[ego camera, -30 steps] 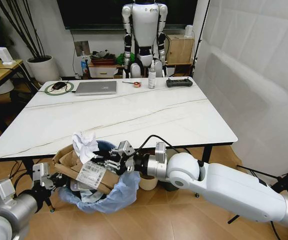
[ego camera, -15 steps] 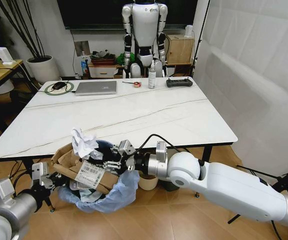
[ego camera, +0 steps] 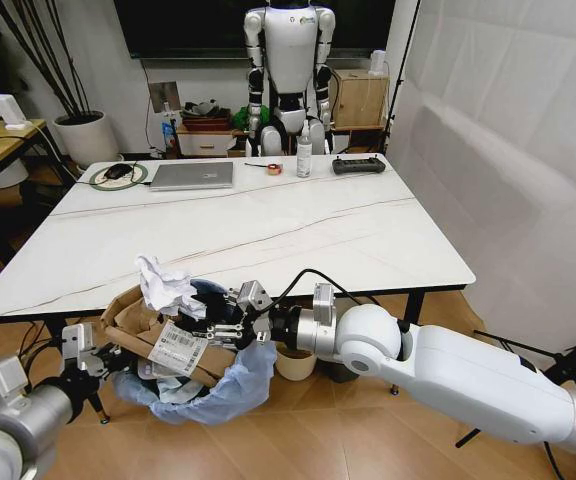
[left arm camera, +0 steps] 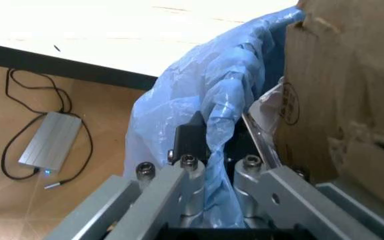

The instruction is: Pick up the trash bin and place the trash from the table into it.

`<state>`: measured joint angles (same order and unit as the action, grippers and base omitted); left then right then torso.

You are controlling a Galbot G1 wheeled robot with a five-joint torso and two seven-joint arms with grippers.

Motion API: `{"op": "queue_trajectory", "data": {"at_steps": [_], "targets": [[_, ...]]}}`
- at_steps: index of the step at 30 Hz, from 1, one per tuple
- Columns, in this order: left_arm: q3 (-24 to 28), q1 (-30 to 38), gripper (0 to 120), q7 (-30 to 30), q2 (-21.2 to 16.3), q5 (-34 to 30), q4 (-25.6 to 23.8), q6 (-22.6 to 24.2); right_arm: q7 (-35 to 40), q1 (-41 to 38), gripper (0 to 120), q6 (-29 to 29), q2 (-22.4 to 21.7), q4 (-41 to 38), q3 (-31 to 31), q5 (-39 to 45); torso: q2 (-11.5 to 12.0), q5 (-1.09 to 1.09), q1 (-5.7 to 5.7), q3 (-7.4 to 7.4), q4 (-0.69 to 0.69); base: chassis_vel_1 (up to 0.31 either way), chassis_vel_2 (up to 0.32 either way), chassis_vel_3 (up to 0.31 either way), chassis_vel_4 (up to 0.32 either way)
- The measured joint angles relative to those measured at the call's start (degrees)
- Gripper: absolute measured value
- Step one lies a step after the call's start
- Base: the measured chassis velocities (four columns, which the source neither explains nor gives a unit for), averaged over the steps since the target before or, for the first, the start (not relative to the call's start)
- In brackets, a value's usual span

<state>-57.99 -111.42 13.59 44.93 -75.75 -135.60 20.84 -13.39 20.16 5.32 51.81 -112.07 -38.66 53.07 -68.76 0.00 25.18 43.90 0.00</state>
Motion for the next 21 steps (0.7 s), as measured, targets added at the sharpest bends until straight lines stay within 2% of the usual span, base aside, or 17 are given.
{"op": "queue_trajectory", "data": {"at_steps": [9,12,13,18,21], "targets": [[0.0,0.4,0,0.0,-0.2,-0.1,0.3,-0.1,-0.2,0.4,60,-0.2,-0.5,-0.1,0.3,-0.1,0.0,0.0,0.0,0.0,0.0,0.0,0.0,0.0,0.0],[0.0,0.5,0,0.0,-0.2,-0.1,0.4,-0.2,-0.2,0.4,71,-0.2,-0.5,-0.1,0.3,-0.2,0.0,0.0,0.0,0.0,0.0,0.0,0.0,0.0,0.0],[0.0,0.5,0,0.0,-0.2,-0.1,0.4,-0.2,-0.2,0.4,71,-0.2,-0.5,-0.1,0.3,-0.2,0.0,0.0,0.0,0.0,0.0,0.0,0.0,0.0,0.0],[0.1,0.6,0,0.0,-0.2,-0.1,0.5,-0.2,-0.3,0.4,91,-0.2,-0.5,-0.1,0.3,-0.4,0.0,0.0,0.0,0.0,0.0,0.0,0.0,0.0,0.0],[0.1,0.6,0,0.0,-0.2,-0.1,0.5,-0.2,-0.3,0.5,95,-0.3,-0.5,-0.1,0.3,-0.4,0.0,0.0,0.0,0.0,0.0,0.0,0.0,0.0,0.0]]}}
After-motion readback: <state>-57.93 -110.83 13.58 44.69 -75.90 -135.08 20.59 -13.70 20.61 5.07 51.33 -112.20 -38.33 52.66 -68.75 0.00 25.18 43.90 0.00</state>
